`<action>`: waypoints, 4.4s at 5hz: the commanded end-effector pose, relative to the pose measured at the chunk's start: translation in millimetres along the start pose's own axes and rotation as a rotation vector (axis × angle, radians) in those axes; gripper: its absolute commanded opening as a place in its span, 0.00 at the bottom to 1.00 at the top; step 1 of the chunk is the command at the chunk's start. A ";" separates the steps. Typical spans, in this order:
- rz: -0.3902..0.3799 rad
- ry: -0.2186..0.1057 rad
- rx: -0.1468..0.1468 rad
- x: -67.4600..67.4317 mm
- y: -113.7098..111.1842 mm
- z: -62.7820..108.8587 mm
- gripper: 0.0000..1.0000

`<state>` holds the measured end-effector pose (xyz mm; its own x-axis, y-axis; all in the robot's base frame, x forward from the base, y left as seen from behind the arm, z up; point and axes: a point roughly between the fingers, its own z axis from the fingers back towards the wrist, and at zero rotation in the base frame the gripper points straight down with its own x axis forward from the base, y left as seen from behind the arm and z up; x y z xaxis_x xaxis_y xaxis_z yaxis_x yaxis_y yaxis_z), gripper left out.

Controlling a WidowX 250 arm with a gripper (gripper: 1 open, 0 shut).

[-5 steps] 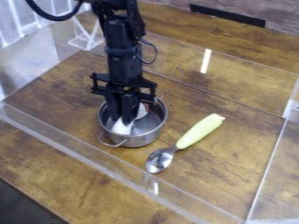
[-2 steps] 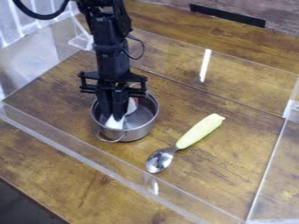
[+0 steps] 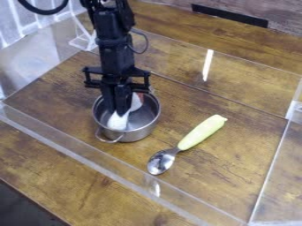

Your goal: Remove the mushroom from the silver pot and put it on the table

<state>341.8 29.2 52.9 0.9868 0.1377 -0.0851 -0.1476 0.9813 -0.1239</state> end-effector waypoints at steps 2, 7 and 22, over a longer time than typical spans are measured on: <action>-0.099 -0.056 0.001 17.7 -1.3 17.6 0.00; -0.009 -0.191 -0.052 -16.2 15.9 84.8 0.00; 0.194 -0.118 -0.066 -10.6 121.7 0.0 1.00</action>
<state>310.9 138.0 27.3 0.9447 0.3258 -0.0387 -0.3271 0.9260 -0.1883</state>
